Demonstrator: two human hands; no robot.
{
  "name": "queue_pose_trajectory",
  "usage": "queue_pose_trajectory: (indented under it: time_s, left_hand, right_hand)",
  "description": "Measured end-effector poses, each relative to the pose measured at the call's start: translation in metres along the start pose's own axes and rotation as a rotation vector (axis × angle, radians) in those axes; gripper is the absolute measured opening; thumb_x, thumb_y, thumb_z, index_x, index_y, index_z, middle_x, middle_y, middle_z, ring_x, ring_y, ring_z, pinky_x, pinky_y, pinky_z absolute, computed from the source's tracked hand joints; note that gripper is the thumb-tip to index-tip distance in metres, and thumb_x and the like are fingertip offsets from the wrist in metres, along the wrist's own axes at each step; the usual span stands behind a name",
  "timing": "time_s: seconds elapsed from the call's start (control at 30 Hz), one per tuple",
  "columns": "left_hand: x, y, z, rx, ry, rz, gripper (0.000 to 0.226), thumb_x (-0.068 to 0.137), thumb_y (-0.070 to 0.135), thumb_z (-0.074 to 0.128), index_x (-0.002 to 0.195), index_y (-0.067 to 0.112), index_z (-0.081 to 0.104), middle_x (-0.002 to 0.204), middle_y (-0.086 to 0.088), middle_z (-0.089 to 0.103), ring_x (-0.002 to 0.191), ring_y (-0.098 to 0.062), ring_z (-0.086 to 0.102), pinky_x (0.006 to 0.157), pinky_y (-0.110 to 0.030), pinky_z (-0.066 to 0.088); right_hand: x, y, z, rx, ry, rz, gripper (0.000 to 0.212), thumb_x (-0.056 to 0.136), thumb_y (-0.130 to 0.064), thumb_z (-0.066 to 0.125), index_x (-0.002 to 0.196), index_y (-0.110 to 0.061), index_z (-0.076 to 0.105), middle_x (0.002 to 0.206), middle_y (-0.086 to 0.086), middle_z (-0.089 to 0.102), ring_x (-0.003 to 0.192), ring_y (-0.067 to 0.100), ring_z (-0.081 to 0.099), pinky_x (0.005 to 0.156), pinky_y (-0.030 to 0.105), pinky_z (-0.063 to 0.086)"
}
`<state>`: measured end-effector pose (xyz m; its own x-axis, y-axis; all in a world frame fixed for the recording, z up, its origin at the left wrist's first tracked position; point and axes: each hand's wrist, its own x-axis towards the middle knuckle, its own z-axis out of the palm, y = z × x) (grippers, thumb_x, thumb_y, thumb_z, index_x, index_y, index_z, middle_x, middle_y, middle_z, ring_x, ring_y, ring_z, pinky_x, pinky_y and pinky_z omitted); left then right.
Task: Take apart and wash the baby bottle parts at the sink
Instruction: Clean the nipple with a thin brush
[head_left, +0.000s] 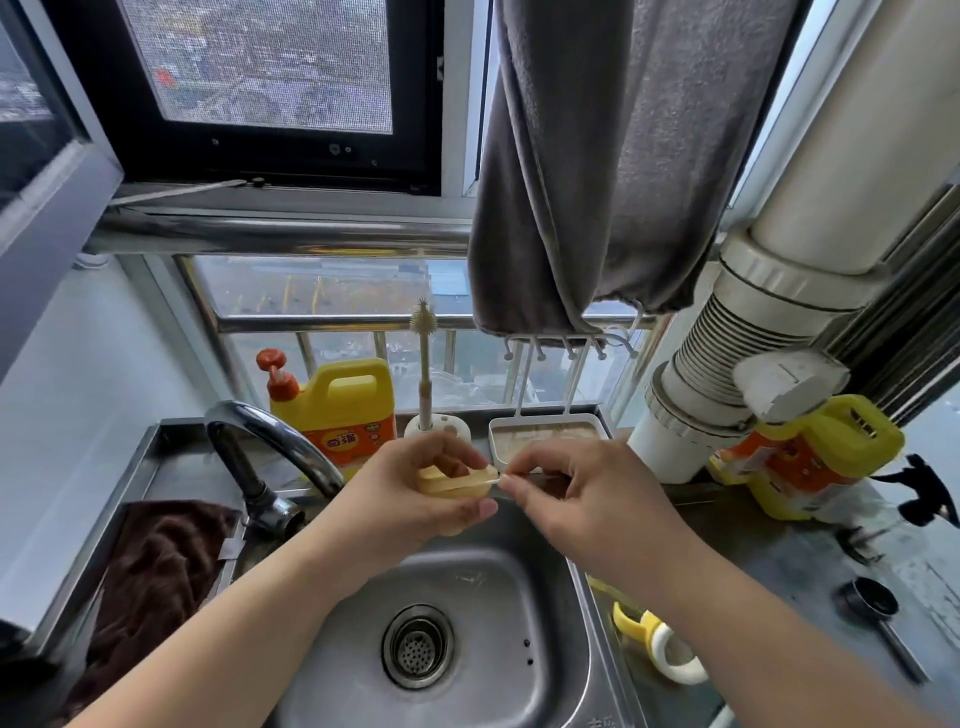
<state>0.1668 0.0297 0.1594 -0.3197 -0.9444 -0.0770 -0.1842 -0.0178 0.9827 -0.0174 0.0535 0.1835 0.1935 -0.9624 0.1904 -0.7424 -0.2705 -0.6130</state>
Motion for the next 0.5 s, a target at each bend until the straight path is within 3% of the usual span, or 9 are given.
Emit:
queue_pose_trajectory:
  time_s: [0.1, 0.27, 0.4, 0.5]
  left_hand:
    - [-0.001, -0.001, 0.0, -0.099, 0.009, -0.026, 0.034, 0.05, 0.028, 0.09, 0.069, 0.014, 0.065, 0.079, -0.017, 0.062, 0.068, -0.021, 0.062, 0.064, -0.033, 0.053]
    - [-0.004, 0.003, -0.007, -0.299, -0.003, -0.096, 0.023, 0.053, 0.003, 0.083, 0.066, 0.009, 0.065, 0.072, -0.008, 0.067, 0.066, -0.023, 0.065, 0.063, -0.033, 0.059]
    - [-0.004, 0.006, -0.003, -0.263, -0.005, -0.096, 0.026, 0.049, 0.006, 0.09, 0.061, 0.016, 0.069, 0.073, -0.006, 0.068, 0.07, -0.024, 0.067, 0.073, -0.041, 0.058]
    - [-0.002, 0.007, 0.0, -0.248, -0.015, -0.079, 0.022, 0.05, 0.008, 0.086, 0.062, 0.017, 0.071, 0.074, -0.007, 0.067, 0.07, -0.023, 0.067, 0.071, -0.039, 0.057]
  right_hand:
    - [0.001, 0.001, 0.0, 0.011, -0.006, 0.004, 0.006, 0.082, -0.035, 0.069, 0.081, -0.03, 0.073, 0.063, -0.006, 0.063, 0.056, 0.009, 0.051, 0.054, 0.027, 0.041]
    - [0.001, 0.018, -0.011, 0.068, -0.031, 0.104, 0.006, 0.081, -0.035, 0.07, 0.075, -0.035, 0.068, 0.049, -0.009, 0.052, 0.045, 0.008, 0.043, 0.051, 0.028, 0.038]
    - [0.002, 0.011, -0.011, 0.126, -0.057, 0.078, 0.007, 0.082, -0.033, 0.07, 0.077, -0.03, 0.07, 0.05, -0.009, 0.052, 0.045, 0.007, 0.043, 0.05, 0.025, 0.034]
    - [0.005, 0.003, -0.006, 0.074, -0.074, 0.024, 0.006, 0.082, -0.033, 0.07, 0.08, -0.027, 0.071, 0.055, -0.009, 0.052, 0.049, 0.007, 0.043, 0.053, 0.024, 0.033]
